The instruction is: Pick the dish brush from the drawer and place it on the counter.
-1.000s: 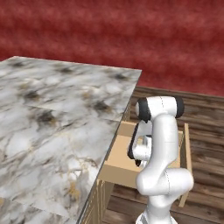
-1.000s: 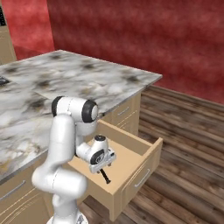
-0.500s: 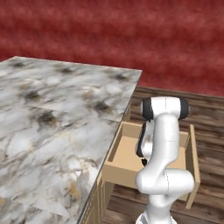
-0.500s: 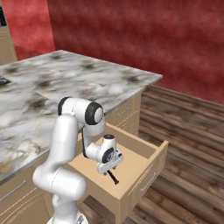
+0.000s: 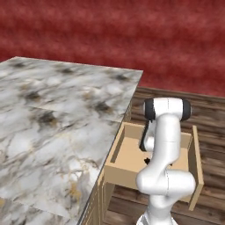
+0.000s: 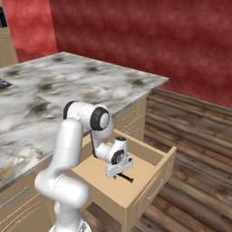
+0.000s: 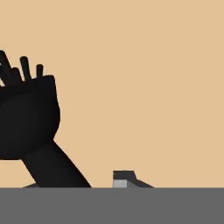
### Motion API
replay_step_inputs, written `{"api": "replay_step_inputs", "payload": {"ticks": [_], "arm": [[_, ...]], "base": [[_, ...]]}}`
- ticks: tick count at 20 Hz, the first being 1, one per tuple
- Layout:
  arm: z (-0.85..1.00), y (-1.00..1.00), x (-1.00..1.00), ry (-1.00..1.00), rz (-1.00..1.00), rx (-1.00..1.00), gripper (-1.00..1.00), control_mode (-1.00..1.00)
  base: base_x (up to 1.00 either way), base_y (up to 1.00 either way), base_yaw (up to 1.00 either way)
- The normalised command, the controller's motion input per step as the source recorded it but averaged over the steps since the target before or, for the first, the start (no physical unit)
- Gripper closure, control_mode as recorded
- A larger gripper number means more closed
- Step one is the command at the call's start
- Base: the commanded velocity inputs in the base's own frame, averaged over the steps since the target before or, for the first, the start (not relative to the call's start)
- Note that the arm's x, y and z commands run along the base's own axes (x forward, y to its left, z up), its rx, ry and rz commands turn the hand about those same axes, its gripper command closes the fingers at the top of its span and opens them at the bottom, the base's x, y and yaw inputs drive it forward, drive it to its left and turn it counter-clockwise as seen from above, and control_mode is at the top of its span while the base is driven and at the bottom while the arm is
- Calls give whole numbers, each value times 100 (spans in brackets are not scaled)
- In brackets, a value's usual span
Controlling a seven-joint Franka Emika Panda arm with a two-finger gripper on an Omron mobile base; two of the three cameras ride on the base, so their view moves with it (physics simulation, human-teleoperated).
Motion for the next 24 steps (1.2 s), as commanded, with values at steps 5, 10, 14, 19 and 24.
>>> {"api": "replay_step_inputs", "payload": {"ticks": [5, 10, 14, 19, 24], "arm": [[72, -53, -34, -14, -1, 29, 100, -100], [100, -7, -6, -24, 0, 16, 100, -100], [100, 58, 17, -21, 4, -3, 100, -100], [100, 83, 38, -12, 11, -16, 100, -100], [100, 94, 49, -15, 20, -17, 100, -100]], "base": [[0, 0, 0], [0, 0, 0], [0, 0, 0], [0, 0, 0], [0, 0, 0]]}}
